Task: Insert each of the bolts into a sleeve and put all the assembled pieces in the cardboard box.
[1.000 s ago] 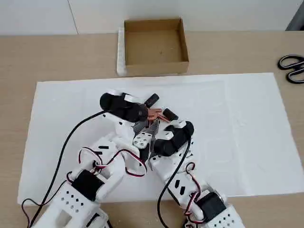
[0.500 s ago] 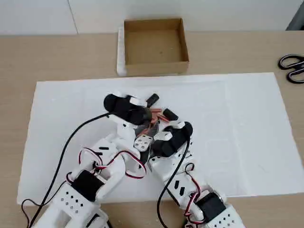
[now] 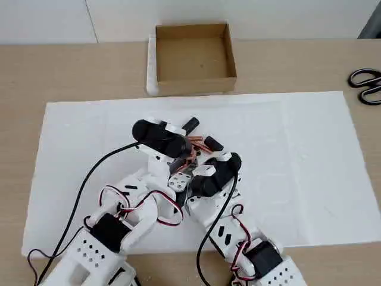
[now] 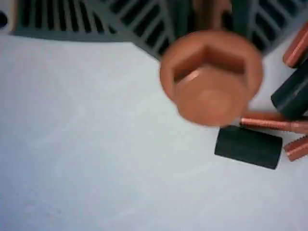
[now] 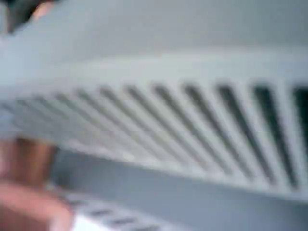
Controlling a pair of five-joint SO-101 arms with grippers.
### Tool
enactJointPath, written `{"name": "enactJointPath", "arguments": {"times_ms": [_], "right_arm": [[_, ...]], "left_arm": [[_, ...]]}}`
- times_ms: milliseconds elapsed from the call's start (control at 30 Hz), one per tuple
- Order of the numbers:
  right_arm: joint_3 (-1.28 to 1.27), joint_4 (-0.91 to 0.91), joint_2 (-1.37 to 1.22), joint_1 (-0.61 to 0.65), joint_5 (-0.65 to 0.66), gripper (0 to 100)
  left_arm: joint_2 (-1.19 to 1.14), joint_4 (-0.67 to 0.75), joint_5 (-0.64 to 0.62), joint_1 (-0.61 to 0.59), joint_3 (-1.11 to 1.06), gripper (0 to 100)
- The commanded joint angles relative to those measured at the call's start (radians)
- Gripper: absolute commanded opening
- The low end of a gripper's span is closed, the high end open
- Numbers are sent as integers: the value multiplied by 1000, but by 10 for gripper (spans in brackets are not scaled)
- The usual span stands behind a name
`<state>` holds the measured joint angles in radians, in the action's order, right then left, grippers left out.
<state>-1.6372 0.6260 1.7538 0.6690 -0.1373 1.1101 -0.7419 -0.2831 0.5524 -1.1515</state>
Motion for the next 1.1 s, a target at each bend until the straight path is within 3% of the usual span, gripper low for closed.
{"name": "enactJointPath", "arguments": {"times_ms": [0,1067], "right_arm": [[11,-18,8,2,-6,3],[9,-18,8,2,-6,3]], "left_arm": [[6,-11,-2,-3,35,6],[5,-54,-2,41,5,8]]}}
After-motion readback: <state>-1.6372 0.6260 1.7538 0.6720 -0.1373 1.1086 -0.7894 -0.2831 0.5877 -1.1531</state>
